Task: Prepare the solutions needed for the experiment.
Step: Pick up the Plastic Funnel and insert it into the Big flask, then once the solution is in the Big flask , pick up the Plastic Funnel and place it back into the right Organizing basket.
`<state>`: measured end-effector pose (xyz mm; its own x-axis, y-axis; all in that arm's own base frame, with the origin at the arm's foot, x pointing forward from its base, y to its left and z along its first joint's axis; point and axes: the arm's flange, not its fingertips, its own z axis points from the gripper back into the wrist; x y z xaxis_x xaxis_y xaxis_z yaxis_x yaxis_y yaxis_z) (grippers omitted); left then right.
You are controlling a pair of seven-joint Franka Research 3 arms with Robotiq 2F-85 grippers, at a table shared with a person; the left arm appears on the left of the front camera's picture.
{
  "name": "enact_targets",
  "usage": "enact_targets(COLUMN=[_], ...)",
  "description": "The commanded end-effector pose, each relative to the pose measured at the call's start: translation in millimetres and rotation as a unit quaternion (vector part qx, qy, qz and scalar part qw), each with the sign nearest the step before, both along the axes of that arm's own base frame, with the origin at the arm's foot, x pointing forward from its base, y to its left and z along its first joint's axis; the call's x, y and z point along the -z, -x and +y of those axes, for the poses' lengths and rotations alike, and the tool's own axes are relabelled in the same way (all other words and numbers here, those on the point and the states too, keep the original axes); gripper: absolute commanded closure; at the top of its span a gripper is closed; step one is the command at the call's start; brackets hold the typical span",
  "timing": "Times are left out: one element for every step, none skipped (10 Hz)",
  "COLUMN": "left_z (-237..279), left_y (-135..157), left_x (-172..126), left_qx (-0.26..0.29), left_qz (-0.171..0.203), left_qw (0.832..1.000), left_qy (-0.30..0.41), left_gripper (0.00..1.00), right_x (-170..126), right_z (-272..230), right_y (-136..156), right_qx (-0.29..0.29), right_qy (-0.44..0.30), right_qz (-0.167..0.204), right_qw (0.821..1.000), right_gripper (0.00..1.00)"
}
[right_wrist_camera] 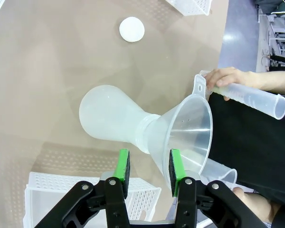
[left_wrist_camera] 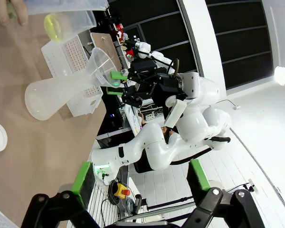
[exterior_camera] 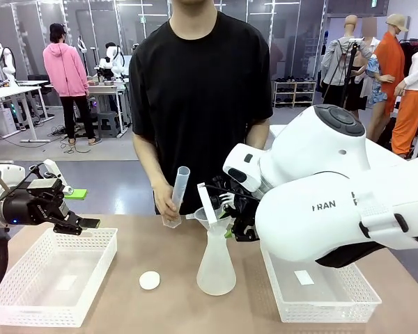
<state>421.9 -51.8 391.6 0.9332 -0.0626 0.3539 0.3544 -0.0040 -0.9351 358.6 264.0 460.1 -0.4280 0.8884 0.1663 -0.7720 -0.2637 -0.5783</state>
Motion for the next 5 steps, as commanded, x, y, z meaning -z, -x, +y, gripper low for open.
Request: enact_targets(left_z=[-0.3, -0.3, -0.3, -0.3, -0.3], left_y=[0.1, 0.1, 0.1, 0.1, 0.1], left_x=[-1.2, -1.2, -1.2, -1.2, -1.2], left_qx=[0.0, 0.0, 0.0, 0.0, 0.0], left_qz=[-0.001, -0.001, -0.001, -0.001, -0.001], left_qw=[1.0, 1.0, 1.0, 1.0, 1.0], left_qy=[0.002, 0.002, 0.002, 0.002, 0.002], left_gripper=[0.0, 0.0, 0.0, 0.0, 0.0], right_x=[2.1, 2.1, 2.1, 2.1, 2.1], right_z=[2.0, 2.0, 2.0, 2.0, 2.0], right_y=[-2.9, -2.9, -2.9, -2.9, -2.9], right_qx=[0.001, 0.001, 0.001, 0.001, 0.001], right_qy=[0.0, 0.0, 0.0, 0.0, 0.0], right_qz=[0.001, 0.001, 0.001, 0.001, 0.001], right_qw=[1.0, 1.0, 1.0, 1.0, 1.0], right_gripper=[0.57, 0.57, 0.57, 0.57, 0.57])
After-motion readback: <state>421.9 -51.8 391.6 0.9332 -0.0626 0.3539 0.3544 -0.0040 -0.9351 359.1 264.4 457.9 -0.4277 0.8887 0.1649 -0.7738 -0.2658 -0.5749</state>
